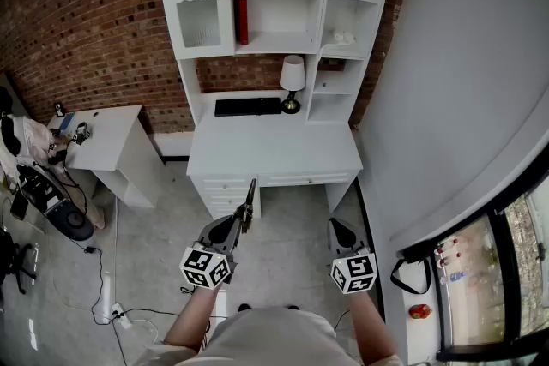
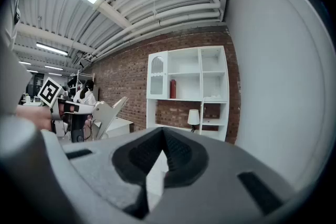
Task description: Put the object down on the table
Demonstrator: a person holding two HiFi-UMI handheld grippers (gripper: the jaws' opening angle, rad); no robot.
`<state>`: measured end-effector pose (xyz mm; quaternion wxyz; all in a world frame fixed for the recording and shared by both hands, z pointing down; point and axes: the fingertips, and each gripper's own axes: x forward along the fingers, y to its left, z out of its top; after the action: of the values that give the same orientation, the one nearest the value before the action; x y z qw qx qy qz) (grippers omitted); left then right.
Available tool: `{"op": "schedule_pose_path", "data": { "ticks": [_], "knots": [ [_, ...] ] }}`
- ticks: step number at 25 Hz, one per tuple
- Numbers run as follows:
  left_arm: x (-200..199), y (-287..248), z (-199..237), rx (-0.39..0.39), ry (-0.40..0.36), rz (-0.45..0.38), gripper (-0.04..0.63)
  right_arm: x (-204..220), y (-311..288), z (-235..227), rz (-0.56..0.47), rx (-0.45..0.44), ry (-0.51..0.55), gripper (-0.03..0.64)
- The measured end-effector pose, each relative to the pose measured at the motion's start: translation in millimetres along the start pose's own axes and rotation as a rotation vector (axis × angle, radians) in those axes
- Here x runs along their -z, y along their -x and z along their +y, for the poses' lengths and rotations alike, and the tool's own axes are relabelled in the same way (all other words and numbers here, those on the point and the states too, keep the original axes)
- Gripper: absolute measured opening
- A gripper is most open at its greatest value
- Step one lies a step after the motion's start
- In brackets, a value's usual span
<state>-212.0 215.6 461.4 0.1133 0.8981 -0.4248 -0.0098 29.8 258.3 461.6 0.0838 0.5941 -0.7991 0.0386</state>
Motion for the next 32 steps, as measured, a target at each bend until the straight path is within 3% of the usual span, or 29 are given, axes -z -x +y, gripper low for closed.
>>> {"op": "schedule_pose_path", "data": {
  "ticks": [11,22,32],
  "knots": [
    [1,-4,-7,-0.008,-0.004,0.003,0.011,-1,3,-8,-0.001,-0.002,0.013,0.002],
    [13,-3,-26,-0.042,0.005,0.005,0.011,13,14,-34,0.008,0.013,-0.038,0.002],
    [30,-12,-58,-0.089,0.017,0.003,0.011,30,28,-62,0.022,-0.037,-0.034,0.002]
  ]
}}
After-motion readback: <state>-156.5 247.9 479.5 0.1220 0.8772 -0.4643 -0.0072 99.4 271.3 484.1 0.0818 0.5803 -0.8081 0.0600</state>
